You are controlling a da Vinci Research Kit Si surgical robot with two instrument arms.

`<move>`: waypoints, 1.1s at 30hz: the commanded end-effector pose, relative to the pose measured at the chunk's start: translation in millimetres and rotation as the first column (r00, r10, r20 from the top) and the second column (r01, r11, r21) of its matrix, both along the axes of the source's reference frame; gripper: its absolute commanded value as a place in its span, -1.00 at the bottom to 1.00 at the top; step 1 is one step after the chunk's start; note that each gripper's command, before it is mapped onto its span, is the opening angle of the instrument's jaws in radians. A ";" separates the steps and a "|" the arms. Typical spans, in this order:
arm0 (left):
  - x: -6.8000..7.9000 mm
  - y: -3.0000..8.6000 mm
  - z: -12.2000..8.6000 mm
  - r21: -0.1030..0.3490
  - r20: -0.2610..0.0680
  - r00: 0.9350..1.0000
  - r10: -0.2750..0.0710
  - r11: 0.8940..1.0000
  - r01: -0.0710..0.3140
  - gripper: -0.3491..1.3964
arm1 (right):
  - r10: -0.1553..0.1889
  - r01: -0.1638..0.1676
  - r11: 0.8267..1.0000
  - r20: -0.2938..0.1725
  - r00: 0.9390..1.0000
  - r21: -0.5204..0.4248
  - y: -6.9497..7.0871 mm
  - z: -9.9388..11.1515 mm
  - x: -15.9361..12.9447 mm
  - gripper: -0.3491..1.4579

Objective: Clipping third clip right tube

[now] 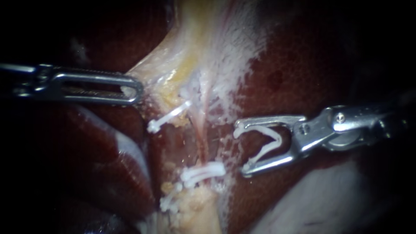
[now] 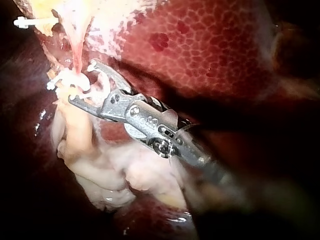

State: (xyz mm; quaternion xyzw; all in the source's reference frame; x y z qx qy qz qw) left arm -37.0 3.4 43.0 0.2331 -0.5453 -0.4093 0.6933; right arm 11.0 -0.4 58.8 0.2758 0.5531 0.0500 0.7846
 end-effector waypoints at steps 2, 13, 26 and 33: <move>0.3 0.0 -0.6 -0.008 0.002 1.000 -0.003 1.000 0.003 -1.00 | 0.000 0.000 1.000 0.004 1.000 0.011 -0.1 0.2 0.5 0.05; 0.3 -0.3 -1.9 -0.006 0.003 1.000 -0.007 1.000 0.007 -1.00 | -0.002 0.001 0.999 0.016 1.000 0.050 0.1 1.1 3.3 0.05; 0.2 -0.7 -2.6 -0.007 0.003 1.000 -0.012 1.000 0.012 -1.00 | -0.016 0.016 0.998 0.015 1.000 0.062 0.0 2.3 5.8 0.04; 0.1 -0.9 -3.0 -0.013 0.001 1.000 -0.012 1.000 0.012 -1.00 | -0.022 0.021 0.998 0.014 1.000 0.063 -0.2 2.7 7.0 0.04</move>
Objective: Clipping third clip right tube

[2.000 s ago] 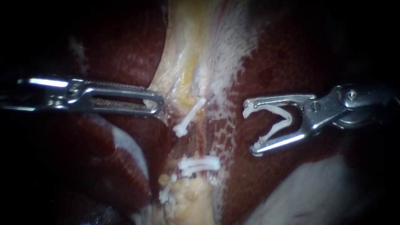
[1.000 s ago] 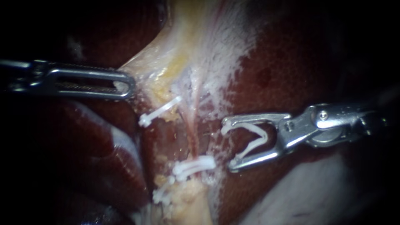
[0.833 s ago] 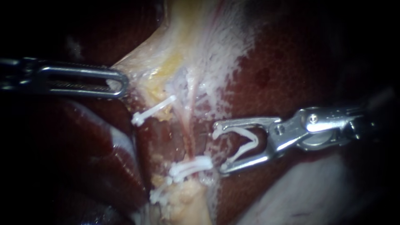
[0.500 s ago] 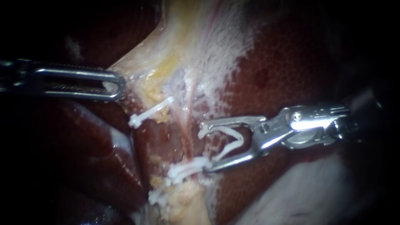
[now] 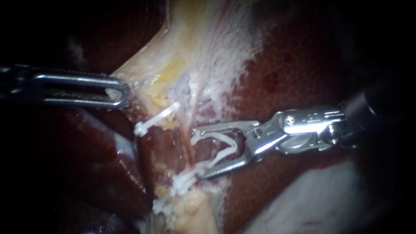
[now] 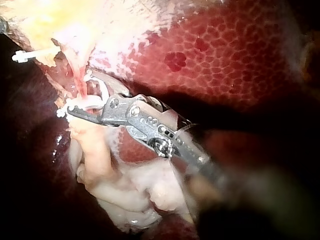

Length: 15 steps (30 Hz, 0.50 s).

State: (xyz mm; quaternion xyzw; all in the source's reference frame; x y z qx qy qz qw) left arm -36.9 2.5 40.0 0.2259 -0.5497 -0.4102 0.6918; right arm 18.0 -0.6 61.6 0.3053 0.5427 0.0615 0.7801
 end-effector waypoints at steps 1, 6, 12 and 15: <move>0.0 0.0 -0.1 -0.001 -0.001 1.000 0.001 1.000 -0.001 -1.00 | -0.007 0.007 1.000 -0.003 1.000 0.002 -0.1 0.1 0.2 0.04; -0.1 -0.2 -0.4 -0.001 0.001 1.000 -0.002 1.000 0.002 -1.00 | -0.017 0.017 1.000 -0.007 1.000 0.006 0.0 0.4 0.2 0.04; -0.1 -0.3 -0.5 -0.001 0.001 1.000 -0.003 1.000 0.003 -1.00 | -0.017 0.017 1.000 -0.007 1.000 0.006 0.3 0.8 0.0 0.04; -0.2 -0.3 -0.5 -0.001 0.000 1.000 -0.003 1.000 0.003 -1.00 | -0.015 0.015 1.000 -0.004 1.000 0.011 0.3 0.8 0.1 0.04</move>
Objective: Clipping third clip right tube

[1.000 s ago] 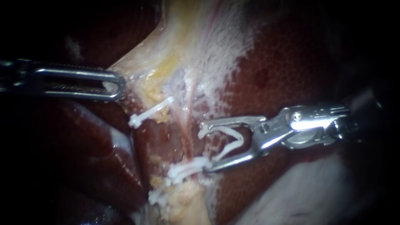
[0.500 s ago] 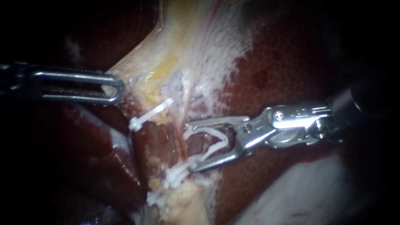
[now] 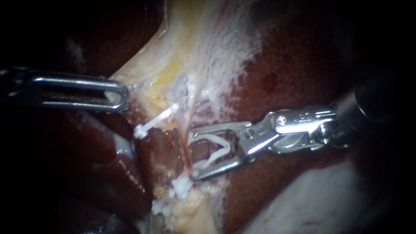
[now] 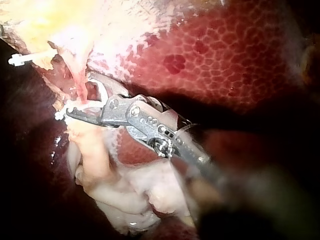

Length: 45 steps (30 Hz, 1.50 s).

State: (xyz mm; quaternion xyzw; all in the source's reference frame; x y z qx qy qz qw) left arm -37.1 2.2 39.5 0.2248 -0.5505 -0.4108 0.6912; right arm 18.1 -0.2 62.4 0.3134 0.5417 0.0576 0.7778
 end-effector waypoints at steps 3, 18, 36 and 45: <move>0.0 0.0 0.0 0.000 0.000 1.000 0.000 1.000 0.000 -1.00 | 0.001 -0.001 1.000 0.001 1.000 0.001 -0.1 -0.1 0.4 0.04; -0.1 0.0 0.0 0.000 0.000 1.000 0.000 1.000 0.000 -1.00 | -0.062 0.062 0.995 -0.008 0.998 0.072 -0.5 -0.3 2.2 -0.02; -0.1 0.0 0.1 0.000 0.000 1.000 0.000 1.000 0.000 -1.00 | -0.057 0.057 0.993 0.004 0.998 0.099 -0.5 -0.4 2.3 -0.08; -0.1 0.0 0.1 0.000 0.000 1.000 0.000 1.000 0.000 -1.00 | -0.028 0.022 0.988 0.041 0.999 0.150 0.3 -0.2 2.0 -0.31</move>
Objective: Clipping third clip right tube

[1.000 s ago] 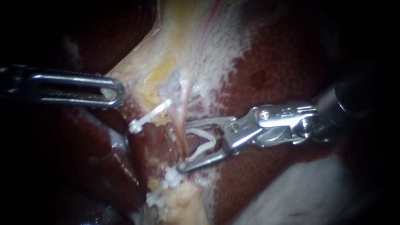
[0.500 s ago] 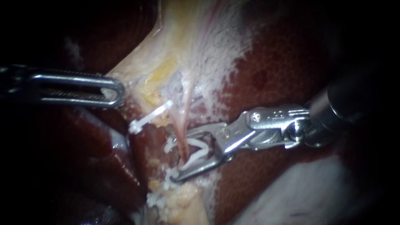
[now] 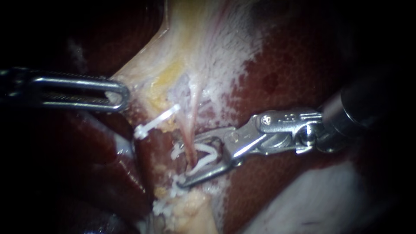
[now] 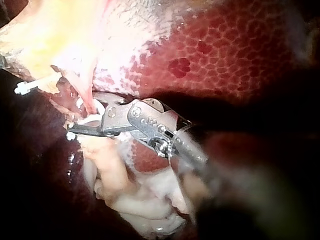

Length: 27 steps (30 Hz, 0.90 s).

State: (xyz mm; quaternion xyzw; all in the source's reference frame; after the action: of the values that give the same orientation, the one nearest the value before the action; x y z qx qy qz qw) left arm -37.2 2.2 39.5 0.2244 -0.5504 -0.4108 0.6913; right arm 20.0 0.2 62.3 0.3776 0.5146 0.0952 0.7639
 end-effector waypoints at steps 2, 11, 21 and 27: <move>0.0 0.0 0.0 0.000 0.000 1.000 0.000 1.000 0.000 -1.00 | 0.008 -0.009 1.000 0.017 1.000 0.030 0.5 -0.1 -0.3 -0.47; 0.0 0.0 0.0 0.000 0.000 1.000 0.000 1.000 0.000 -1.00 | 0.011 -0.013 0.998 0.032 0.999 0.061 1.0 0.1 -1.1 -0.97; 0.0 0.0 0.0 0.000 0.000 1.000 0.000 1.000 0.000 -1.00 | 0.009 -0.012 0.998 0.043 0.999 0.067 0.7 0.2 -1.1 -1.00; 0.0 0.0 0.0 0.000 0.000 1.000 0.000 1.000 0.000 -1.00 | 0.009 -0.012 0.998 0.043 0.999 0.067 0.7 0.2 -1.1 -1.00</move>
State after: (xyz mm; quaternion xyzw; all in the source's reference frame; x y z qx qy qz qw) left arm -37.2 2.2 39.6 0.2244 -0.5504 -0.4110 0.6912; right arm 18.9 0.9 62.6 0.3981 0.4968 0.1246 0.7611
